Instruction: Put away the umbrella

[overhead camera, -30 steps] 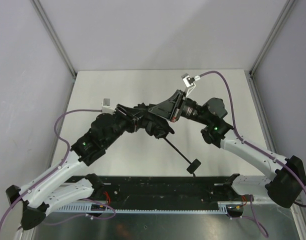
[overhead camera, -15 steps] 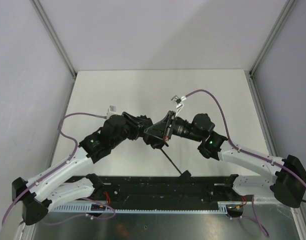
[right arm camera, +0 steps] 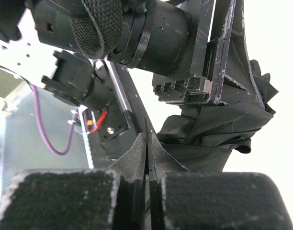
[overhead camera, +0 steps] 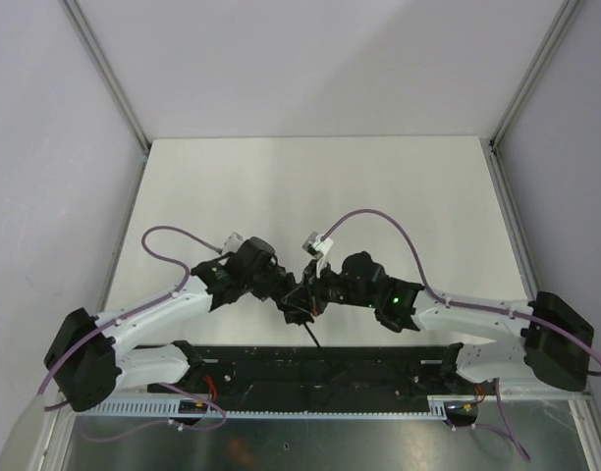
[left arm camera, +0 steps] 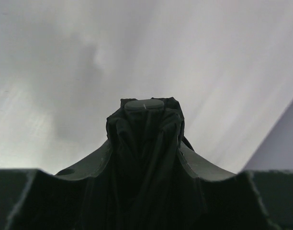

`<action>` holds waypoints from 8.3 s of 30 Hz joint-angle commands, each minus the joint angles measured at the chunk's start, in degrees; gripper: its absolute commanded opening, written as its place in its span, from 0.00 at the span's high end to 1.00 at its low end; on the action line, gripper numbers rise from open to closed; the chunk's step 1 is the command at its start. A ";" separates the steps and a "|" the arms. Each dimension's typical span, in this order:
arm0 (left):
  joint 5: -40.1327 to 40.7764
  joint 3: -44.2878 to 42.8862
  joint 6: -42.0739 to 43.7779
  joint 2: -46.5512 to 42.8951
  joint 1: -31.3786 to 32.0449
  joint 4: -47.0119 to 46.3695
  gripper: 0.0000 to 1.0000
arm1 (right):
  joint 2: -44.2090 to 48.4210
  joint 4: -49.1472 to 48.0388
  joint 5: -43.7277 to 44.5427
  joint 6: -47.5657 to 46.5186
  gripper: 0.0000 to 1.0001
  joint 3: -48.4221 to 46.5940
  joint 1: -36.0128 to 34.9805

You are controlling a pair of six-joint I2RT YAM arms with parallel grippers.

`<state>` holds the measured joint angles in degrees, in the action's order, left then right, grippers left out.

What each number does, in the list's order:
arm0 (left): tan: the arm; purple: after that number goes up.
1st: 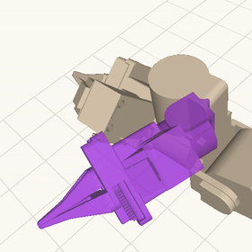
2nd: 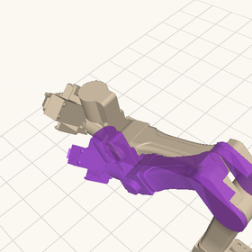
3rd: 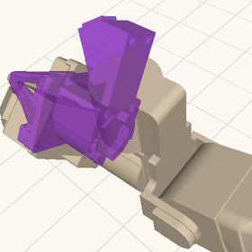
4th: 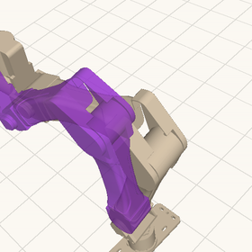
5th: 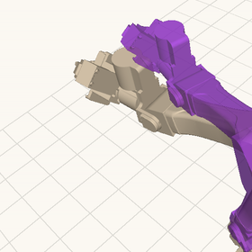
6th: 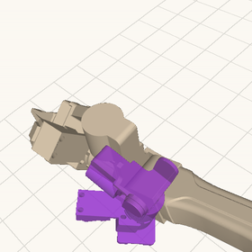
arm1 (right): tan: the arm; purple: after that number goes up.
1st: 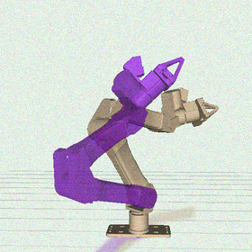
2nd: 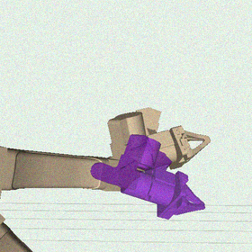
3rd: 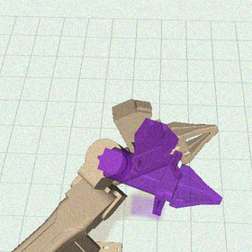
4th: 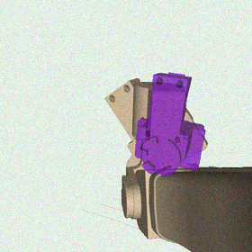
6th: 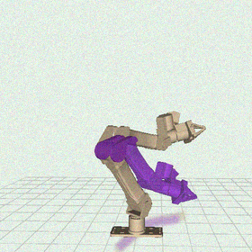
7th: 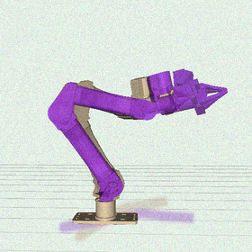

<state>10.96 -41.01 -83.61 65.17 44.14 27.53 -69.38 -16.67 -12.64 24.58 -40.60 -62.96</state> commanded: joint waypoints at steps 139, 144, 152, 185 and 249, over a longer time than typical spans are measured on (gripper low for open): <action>-11.42 15.78 19.41 31.44 -21.71 -71.47 0.63 | -44.28 -49.17 -3.66 24.44 1.00 2.79 32.85; -13.75 15.39 19.61 29.18 -22.49 -71.65 0.11 | -45.72 -50.22 -6.37 23.75 1.00 2.81 33.10; -16.23 12.65 13.12 25.60 -22.39 -61.67 0.01 | -46.47 -50.92 -9.08 22.94 1.00 2.73 34.05; 0.64 -11.57 31.79 40.54 -14.14 -34.41 0.78 | -42.23 -50.37 -10.93 22.02 1.00 3.42 35.66; -3.81 -12.11 29.17 40.56 -15.61 -20.51 1.00 | -48.74 -26.01 -10.16 -5.01 0.90 -8.63 17.03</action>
<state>9.65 -54.83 -56.31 103.63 28.82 -3.20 -114.41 -44.16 -18.13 13.69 -53.04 -46.28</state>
